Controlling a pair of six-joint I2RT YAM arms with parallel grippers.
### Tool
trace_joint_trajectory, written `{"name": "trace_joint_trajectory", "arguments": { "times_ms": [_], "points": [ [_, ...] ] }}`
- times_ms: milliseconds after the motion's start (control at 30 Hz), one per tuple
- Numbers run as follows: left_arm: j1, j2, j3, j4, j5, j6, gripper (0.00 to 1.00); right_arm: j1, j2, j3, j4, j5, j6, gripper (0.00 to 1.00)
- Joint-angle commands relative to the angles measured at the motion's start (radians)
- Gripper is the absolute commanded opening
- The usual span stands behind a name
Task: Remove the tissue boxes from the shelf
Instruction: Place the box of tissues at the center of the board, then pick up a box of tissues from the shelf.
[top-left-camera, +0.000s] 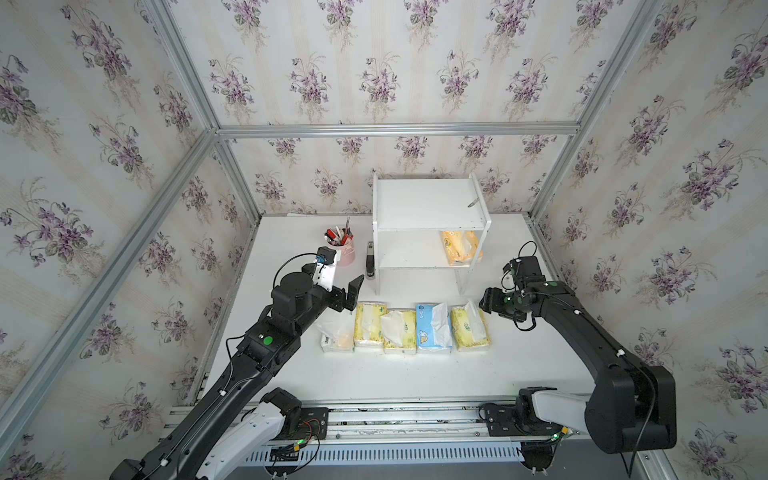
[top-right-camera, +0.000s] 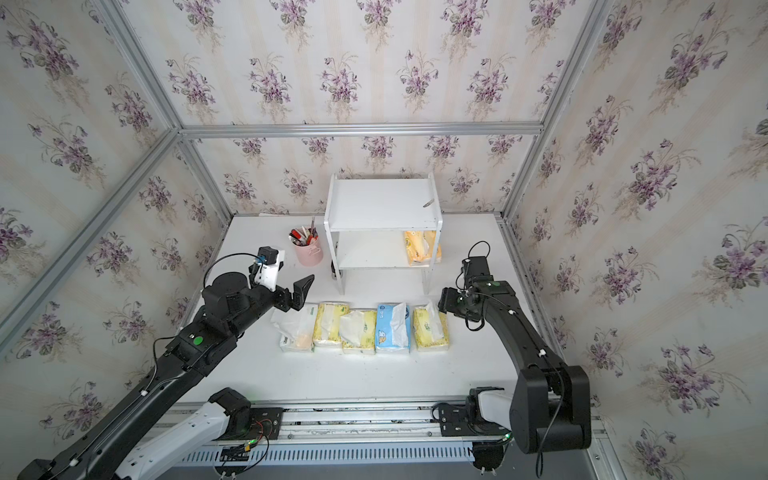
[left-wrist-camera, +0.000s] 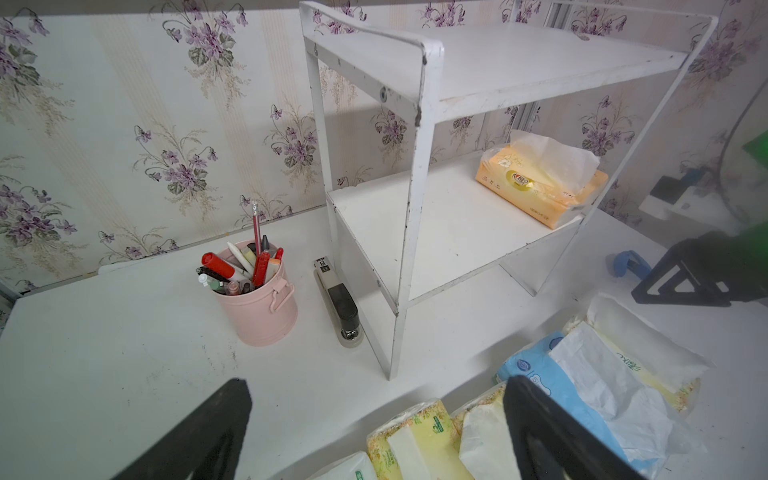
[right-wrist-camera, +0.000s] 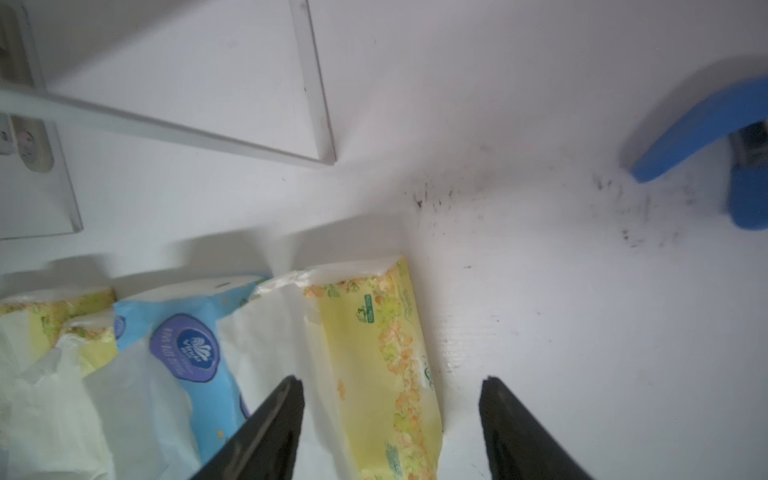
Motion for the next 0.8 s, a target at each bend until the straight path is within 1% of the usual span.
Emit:
{"name": "trace_joint_trajectory", "arguments": {
  "times_ms": [0,100,200,267,300,400,500,567,667,767],
  "points": [
    [-0.001,0.014,0.012,0.045,0.086,-0.040,0.98,-0.001,-0.055,0.031,0.049,0.044,0.001,0.71],
    [-0.003,0.032,-0.004,0.109,0.228,-0.040,0.97,-0.001,-0.131,0.020,0.121,0.048,0.006,0.71],
    [-0.027,0.047,-0.051,0.233,0.330,-0.032,0.93,-0.002,-0.202,-0.005,0.203,0.026,0.027,0.72],
    [-0.064,0.057,-0.078,0.305,0.337,0.002,0.92,-0.007,-0.247,-0.029,0.249,0.008,0.042,0.78],
    [-0.082,0.065,-0.080,0.317,0.333,0.022,0.92,-0.013,-0.263,-0.039,0.265,0.002,0.047,0.79],
    [-0.145,0.110,-0.055,0.316,0.307,0.084,0.91,-0.063,-0.295,-0.067,0.304,-0.076,0.056,0.81],
    [-0.241,0.188,-0.019,0.308,0.220,0.189,0.90,-0.128,-0.332,-0.101,0.360,-0.191,0.095,0.81],
    [-0.311,0.259,0.018,0.301,0.139,0.263,0.89,-0.167,-0.370,-0.133,0.415,-0.258,0.134,0.81],
    [-0.389,0.368,0.079,0.306,0.038,0.354,0.88,-0.187,-0.428,-0.146,0.450,-0.289,0.159,0.82],
    [-0.440,0.482,0.157,0.300,-0.032,0.431,0.84,-0.187,-0.479,-0.134,0.439,-0.283,0.153,0.83]
  ]
}}
